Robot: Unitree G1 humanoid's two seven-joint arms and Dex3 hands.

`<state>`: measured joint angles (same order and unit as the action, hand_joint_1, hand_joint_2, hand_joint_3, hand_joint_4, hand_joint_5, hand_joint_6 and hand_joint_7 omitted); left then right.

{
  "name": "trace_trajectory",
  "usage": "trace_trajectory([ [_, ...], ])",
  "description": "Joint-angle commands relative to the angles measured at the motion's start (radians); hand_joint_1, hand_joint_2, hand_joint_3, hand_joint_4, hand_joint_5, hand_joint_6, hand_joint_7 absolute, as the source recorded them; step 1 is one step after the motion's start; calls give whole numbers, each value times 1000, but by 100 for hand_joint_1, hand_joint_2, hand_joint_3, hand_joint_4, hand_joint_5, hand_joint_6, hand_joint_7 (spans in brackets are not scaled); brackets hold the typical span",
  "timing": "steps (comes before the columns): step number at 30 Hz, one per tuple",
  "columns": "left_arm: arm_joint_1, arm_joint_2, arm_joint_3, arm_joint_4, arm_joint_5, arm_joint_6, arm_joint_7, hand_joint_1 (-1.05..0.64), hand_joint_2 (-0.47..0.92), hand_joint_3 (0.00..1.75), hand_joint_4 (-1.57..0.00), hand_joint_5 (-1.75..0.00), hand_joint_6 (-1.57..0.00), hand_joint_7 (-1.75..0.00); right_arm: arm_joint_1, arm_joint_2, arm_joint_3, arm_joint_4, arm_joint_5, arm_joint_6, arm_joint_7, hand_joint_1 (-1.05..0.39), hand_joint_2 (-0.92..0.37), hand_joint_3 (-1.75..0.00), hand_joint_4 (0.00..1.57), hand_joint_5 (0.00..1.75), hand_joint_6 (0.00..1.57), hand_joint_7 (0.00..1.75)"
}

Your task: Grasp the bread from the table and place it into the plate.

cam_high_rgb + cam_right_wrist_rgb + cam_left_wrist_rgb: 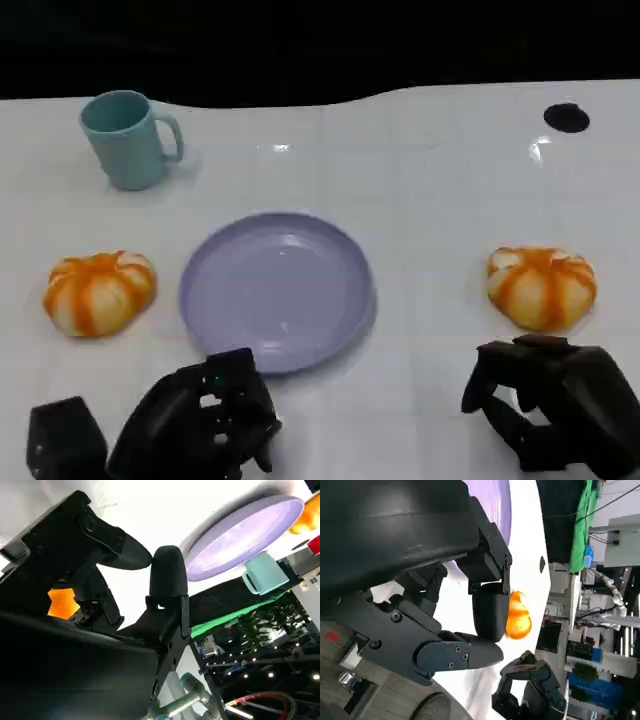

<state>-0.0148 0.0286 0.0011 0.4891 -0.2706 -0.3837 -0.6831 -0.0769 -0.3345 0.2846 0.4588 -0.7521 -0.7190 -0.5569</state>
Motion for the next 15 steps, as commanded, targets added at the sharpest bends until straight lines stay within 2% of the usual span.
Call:
trace_trajectory([
  [1, 2, 17, 7, -1, -3, -1, -6, -53, 70, 54, -81, -175, -79, -138, -10, -19, -4, 10, 7, -8, -9, -17, -37, -122, 89, 175, 84, 140],
  [15, 2, 19, 5, -1, 1, -7, -4, -54, 71, 54, -80, -175, -78, -139, -10, -20, -4, 6, 6, 0, -3, -18, -36, -122, 89, 175, 87, 129],
])
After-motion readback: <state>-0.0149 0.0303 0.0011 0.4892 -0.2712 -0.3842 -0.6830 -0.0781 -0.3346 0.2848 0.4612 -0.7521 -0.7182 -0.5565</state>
